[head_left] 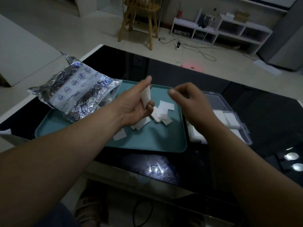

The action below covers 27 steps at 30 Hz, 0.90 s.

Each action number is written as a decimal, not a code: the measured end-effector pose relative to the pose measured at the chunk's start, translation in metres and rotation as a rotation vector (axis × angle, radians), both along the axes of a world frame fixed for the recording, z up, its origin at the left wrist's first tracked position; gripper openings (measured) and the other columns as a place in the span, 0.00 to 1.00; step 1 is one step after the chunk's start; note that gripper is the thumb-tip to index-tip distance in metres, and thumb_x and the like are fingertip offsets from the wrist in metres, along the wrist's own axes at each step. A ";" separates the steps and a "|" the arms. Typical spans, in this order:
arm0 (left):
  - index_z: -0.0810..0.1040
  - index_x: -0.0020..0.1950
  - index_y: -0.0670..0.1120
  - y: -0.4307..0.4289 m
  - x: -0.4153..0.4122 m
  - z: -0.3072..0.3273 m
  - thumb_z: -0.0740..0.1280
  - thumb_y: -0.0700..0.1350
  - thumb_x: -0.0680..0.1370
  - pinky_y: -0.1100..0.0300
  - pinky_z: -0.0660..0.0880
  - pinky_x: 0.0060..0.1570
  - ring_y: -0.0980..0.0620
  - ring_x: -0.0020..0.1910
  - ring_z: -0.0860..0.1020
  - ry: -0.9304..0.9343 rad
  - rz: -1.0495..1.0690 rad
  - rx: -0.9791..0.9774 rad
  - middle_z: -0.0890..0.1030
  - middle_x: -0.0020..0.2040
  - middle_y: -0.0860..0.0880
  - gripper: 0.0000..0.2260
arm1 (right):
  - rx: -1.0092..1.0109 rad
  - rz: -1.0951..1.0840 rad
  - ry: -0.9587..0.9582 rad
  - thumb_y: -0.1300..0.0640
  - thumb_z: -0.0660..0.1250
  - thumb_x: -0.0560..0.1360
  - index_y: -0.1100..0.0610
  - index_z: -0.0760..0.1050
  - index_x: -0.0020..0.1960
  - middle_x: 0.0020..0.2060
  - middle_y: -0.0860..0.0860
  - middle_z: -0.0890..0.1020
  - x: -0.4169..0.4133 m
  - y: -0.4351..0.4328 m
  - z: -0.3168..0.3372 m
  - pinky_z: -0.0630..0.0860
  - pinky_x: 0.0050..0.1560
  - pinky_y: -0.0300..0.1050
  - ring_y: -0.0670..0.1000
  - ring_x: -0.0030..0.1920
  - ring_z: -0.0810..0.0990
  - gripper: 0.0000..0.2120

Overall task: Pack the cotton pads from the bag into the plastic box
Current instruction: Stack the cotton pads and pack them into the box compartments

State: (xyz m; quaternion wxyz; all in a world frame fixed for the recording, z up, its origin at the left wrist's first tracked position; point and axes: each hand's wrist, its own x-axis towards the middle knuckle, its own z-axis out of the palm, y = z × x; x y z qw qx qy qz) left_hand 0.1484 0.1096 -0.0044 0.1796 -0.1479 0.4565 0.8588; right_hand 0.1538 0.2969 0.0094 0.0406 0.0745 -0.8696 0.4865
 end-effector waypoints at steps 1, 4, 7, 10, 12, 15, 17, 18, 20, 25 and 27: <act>0.72 0.54 0.50 -0.003 -0.001 0.000 0.73 0.56 0.77 0.67 0.69 0.25 0.54 0.31 0.71 -0.008 0.009 0.011 0.71 0.37 0.48 0.15 | -0.031 -0.039 -0.028 0.45 0.70 0.80 0.53 0.78 0.52 0.45 0.48 0.82 -0.004 0.004 -0.001 0.74 0.45 0.42 0.46 0.44 0.79 0.12; 0.72 0.47 0.48 -0.008 -0.005 -0.001 0.71 0.46 0.78 0.67 0.66 0.21 0.54 0.32 0.70 -0.051 0.048 0.044 0.70 0.35 0.48 0.08 | 0.191 -0.032 -0.065 0.47 0.71 0.80 0.52 0.77 0.50 0.43 0.46 0.81 -0.013 0.009 -0.013 0.73 0.44 0.45 0.45 0.41 0.78 0.09; 0.75 0.50 0.46 -0.007 -0.006 -0.005 0.64 0.40 0.82 0.66 0.68 0.21 0.53 0.33 0.73 -0.089 0.090 0.042 0.72 0.37 0.47 0.02 | 0.629 0.164 -0.106 0.42 0.77 0.73 0.50 0.75 0.66 0.60 0.48 0.79 -0.014 0.006 -0.028 0.75 0.56 0.49 0.50 0.57 0.78 0.26; 0.77 0.58 0.47 -0.007 -0.006 -0.009 0.62 0.41 0.83 0.66 0.71 0.23 0.52 0.35 0.75 -0.089 0.101 -0.017 0.75 0.42 0.45 0.06 | 0.847 0.286 -0.120 0.40 0.78 0.70 0.46 0.67 0.77 0.69 0.51 0.75 -0.016 -0.002 -0.034 0.74 0.66 0.52 0.55 0.67 0.75 0.39; 0.77 0.59 0.45 -0.007 -0.005 -0.010 0.64 0.42 0.82 0.66 0.71 0.23 0.52 0.34 0.75 -0.105 0.089 -0.054 0.75 0.44 0.44 0.06 | 0.871 0.297 -0.101 0.42 0.74 0.75 0.46 0.70 0.76 0.68 0.52 0.76 -0.022 -0.002 -0.036 0.74 0.65 0.52 0.56 0.66 0.76 0.32; 0.77 0.56 0.42 -0.007 -0.007 -0.014 0.66 0.41 0.81 0.65 0.70 0.22 0.52 0.31 0.76 -0.132 0.066 -0.096 0.76 0.45 0.44 0.05 | 0.931 0.289 -0.064 0.37 0.71 0.76 0.48 0.73 0.73 0.65 0.52 0.76 -0.023 -0.004 -0.040 0.75 0.62 0.52 0.56 0.64 0.76 0.29; 0.76 0.55 0.40 -0.006 -0.008 -0.017 0.66 0.41 0.80 0.65 0.70 0.22 0.52 0.29 0.76 -0.151 0.056 -0.127 0.76 0.45 0.44 0.06 | 0.964 0.268 -0.038 0.31 0.68 0.74 0.48 0.72 0.72 0.65 0.53 0.76 -0.018 -0.009 -0.044 0.76 0.61 0.54 0.57 0.64 0.75 0.33; 0.76 0.55 0.40 -0.006 -0.009 -0.018 0.65 0.40 0.80 0.64 0.70 0.22 0.52 0.30 0.75 -0.157 0.056 -0.143 0.77 0.45 0.44 0.06 | 0.979 0.247 -0.018 0.31 0.67 0.75 0.49 0.72 0.71 0.64 0.54 0.76 -0.015 -0.013 -0.046 0.77 0.60 0.55 0.57 0.63 0.74 0.32; 0.76 0.57 0.39 -0.006 -0.009 -0.019 0.65 0.40 0.80 0.64 0.71 0.23 0.51 0.32 0.75 -0.166 0.065 -0.164 0.77 0.45 0.44 0.07 | 0.993 0.197 0.036 0.35 0.63 0.79 0.52 0.73 0.68 0.62 0.55 0.77 -0.011 -0.021 -0.050 0.78 0.57 0.55 0.57 0.61 0.75 0.26; 0.76 0.59 0.40 -0.006 -0.007 -0.017 0.64 0.40 0.80 0.65 0.72 0.23 0.52 0.31 0.75 -0.150 0.065 -0.189 0.77 0.42 0.44 0.09 | 0.935 0.135 0.092 0.51 0.60 0.83 0.56 0.78 0.57 0.50 0.54 0.78 -0.013 -0.028 -0.053 0.75 0.44 0.50 0.56 0.47 0.76 0.12; 0.76 0.60 0.41 -0.006 -0.006 -0.017 0.64 0.40 0.81 0.65 0.72 0.24 0.52 0.31 0.75 -0.125 0.072 -0.209 0.77 0.41 0.44 0.09 | 0.853 0.091 0.062 0.52 0.59 0.84 0.56 0.77 0.49 0.43 0.52 0.75 -0.014 -0.022 -0.049 0.68 0.40 0.47 0.54 0.41 0.74 0.11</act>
